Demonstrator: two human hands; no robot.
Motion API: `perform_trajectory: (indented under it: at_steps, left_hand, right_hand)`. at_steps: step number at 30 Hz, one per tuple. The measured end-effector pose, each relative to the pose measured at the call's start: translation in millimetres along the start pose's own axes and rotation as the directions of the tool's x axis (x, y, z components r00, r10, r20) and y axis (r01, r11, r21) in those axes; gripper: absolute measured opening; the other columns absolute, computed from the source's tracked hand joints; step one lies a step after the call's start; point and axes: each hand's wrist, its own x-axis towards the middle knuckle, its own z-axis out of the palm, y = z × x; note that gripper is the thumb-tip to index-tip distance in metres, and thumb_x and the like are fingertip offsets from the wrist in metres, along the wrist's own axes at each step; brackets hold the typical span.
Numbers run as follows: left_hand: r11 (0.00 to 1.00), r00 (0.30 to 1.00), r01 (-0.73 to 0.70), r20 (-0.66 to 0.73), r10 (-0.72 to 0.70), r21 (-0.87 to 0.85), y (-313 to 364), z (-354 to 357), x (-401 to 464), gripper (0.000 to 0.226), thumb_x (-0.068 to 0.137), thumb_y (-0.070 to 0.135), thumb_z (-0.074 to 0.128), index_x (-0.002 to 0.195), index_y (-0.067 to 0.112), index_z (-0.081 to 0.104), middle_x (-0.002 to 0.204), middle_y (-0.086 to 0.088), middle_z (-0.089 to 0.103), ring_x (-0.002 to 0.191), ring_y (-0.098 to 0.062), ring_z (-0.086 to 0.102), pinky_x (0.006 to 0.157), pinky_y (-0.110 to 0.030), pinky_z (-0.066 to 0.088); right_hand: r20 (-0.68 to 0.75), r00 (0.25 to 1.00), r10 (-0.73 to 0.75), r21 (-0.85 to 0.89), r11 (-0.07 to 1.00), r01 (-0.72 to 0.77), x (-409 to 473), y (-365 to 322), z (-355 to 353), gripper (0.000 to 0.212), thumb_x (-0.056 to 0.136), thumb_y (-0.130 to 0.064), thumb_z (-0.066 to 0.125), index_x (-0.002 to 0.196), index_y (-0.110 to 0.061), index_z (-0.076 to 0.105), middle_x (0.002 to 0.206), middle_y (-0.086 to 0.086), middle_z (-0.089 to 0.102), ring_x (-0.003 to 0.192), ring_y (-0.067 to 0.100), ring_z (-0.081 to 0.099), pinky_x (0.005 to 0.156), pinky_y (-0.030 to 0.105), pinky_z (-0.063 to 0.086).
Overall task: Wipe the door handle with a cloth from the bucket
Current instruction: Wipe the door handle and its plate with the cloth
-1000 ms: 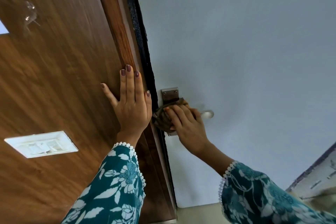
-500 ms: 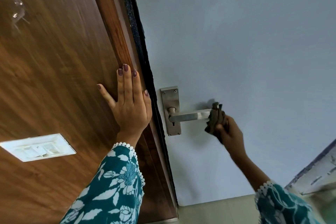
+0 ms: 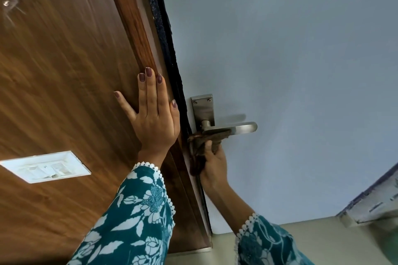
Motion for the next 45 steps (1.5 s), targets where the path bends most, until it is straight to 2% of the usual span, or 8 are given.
perform_trajectory:
  at_steps: [5, 10, 18, 23, 26, 34, 40, 45]
  left_hand:
    - [1.000, 1.000, 0.027, 0.005, -0.027, 0.003, 1, 0, 0, 0.053, 0.098, 0.025, 0.038, 0.146, 0.008, 0.023, 0.144, -0.017, 0.040, 0.146, -0.017, 0.008, 0.114, -0.056, 0.000]
    - [0.998, 0.998, 0.056, -0.009, -0.056, 0.007, 4, 0, 0, 0.048, 0.098, 0.023, 0.039, 0.142, 0.005, 0.028, 0.142, -0.017, 0.044, 0.146, -0.016, 0.009, 0.114, -0.056, 0.002]
    - [0.999, 0.999, 0.052, 0.016, -0.052, 0.015, 3, -2, 0, 0.049, 0.098, 0.024, 0.038, 0.143, 0.006, 0.026, 0.142, -0.019, 0.044, 0.146, -0.016, 0.006, 0.114, -0.056, 0.001]
    - [0.999, 0.999, 0.038, 0.015, -0.038, 0.008, 2, -2, 0, 0.051, 0.098, 0.023, 0.040, 0.143, 0.005, 0.026, 0.142, -0.018, 0.043, 0.146, -0.017, 0.008, 0.113, -0.056, 0.000]
    - [0.999, 0.999, 0.046, 0.011, -0.046, 0.002, 2, -2, -1, 0.051, 0.098, 0.023, 0.040, 0.143, 0.005, 0.027, 0.142, -0.018, 0.044, 0.146, -0.016, 0.008, 0.114, -0.055, 0.000]
    - [1.000, 0.999, 0.024, 0.026, -0.024, 0.001, 3, -2, -1, 0.063, 0.097, 0.021, 0.041, 0.151, 0.011, 0.009, 0.147, -0.015, 0.036, 0.146, -0.019, 0.009, 0.113, -0.057, -0.001]
    - [0.995, 0.993, 0.095, 0.070, -0.094, -0.012, 13, -9, 3, 0.055, 0.096, 0.015, 0.044, 0.146, 0.004, 0.023, 0.148, -0.015, 0.035, 0.147, -0.017, 0.007, 0.113, -0.057, 0.003]
    - [0.889, 0.944, 0.258, 0.295, -0.148, -0.379, 66, -50, -26, 0.056, 0.093, 0.009, 0.043, 0.145, 0.000, 0.023, 0.151, -0.018, 0.029, 0.142, -0.028, 0.025, 0.111, -0.058, 0.023]
  right_hand:
    - [-0.121, 0.988, -0.100, 0.060, 0.992, 0.108, 14, -52, -31, 0.032, 0.097, -0.012, 0.042, 0.126, -0.002, 0.052, 0.126, 0.015, 0.059, 0.107, 0.026, 0.059, 0.097, 0.041, 0.045]
    - [-0.152, 0.964, -0.218, 0.012, 0.975, 0.222, 19, -69, -42, 0.027, 0.099, -0.015, 0.039, 0.121, -0.009, 0.053, 0.108, 0.001, 0.063, 0.112, 0.026, 0.056, 0.102, 0.042, 0.042]
    - [-0.066, 0.997, 0.032, 0.055, 0.998, -0.029, -3, -6, 20, 0.037, 0.099, -0.021, 0.036, 0.133, -0.012, 0.047, 0.131, 0.005, 0.056, 0.120, 0.023, 0.053, 0.102, 0.042, 0.044]
    - [-0.120, 0.993, -0.002, 0.059, 0.998, 0.009, 3, -38, -1, 0.024, 0.098, -0.012, 0.041, 0.114, -0.006, 0.058, 0.112, 0.010, 0.064, 0.099, 0.024, 0.061, 0.086, 0.037, 0.050]
    - [-0.172, 0.985, -0.032, 0.023, 0.999, 0.037, 12, -56, -15, 0.020, 0.097, -0.010, 0.043, 0.102, -0.006, 0.062, 0.101, 0.010, 0.065, 0.099, 0.029, 0.061, 0.093, 0.043, 0.048]
    - [-0.249, 0.963, -0.101, -0.020, 0.995, 0.099, 20, -87, -42, 0.021, 0.097, -0.012, 0.043, 0.108, -0.005, 0.059, 0.118, 0.019, 0.061, 0.105, 0.036, 0.060, 0.096, 0.050, 0.047]
    - [-0.172, 0.966, -0.195, -0.017, 0.981, 0.195, -2, -121, -85, 0.034, 0.098, -0.018, 0.041, 0.127, -0.002, 0.051, 0.121, 0.016, 0.059, 0.110, 0.030, 0.058, 0.086, 0.034, 0.050]
    - [-0.026, 1.000, -0.009, 0.048, 0.999, 0.010, -22, -122, -127, 0.031, 0.096, -0.026, 0.044, 0.119, -0.011, 0.059, 0.120, 0.016, 0.065, 0.107, 0.027, 0.064, 0.084, 0.037, 0.053]
